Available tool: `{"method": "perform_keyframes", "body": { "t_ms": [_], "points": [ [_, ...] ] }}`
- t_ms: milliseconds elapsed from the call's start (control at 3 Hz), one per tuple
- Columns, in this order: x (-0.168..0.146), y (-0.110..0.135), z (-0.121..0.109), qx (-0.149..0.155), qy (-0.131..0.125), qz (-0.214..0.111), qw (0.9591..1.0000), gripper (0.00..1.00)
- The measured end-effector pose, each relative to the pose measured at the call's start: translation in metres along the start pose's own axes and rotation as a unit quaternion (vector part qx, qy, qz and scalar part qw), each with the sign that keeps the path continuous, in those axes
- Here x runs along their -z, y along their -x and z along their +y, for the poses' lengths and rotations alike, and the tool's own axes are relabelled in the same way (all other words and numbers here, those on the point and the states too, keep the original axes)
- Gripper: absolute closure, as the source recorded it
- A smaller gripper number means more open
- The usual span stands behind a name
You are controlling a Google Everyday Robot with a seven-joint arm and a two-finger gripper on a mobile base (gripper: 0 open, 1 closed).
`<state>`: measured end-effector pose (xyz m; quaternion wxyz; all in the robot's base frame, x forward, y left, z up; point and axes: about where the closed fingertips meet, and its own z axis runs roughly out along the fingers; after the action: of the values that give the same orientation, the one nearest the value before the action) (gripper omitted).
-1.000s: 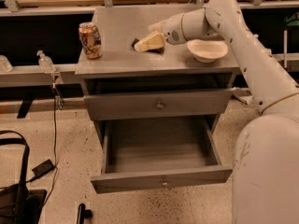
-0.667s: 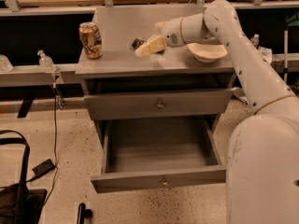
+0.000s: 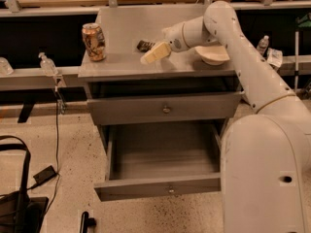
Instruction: Place rxbar chocolate into middle drawer
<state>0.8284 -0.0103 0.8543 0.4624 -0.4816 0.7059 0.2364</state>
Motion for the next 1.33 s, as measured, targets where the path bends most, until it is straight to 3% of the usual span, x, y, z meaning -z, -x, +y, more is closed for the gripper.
{"method": "perform_keyframes", "body": {
  "t_ms": [333,1000,1333],
  "points": [
    [-0.001,-0.025,-0.02,-0.01,-0.029,0.032,0.999,0.03],
    [-0.001,-0.046,-0.037,-0.019,-0.047,0.054,0.9972,0.37],
    [-0.001,-0.044,-0.038,-0.018,-0.046,0.058,0.9971,0.68]
  ]
}}
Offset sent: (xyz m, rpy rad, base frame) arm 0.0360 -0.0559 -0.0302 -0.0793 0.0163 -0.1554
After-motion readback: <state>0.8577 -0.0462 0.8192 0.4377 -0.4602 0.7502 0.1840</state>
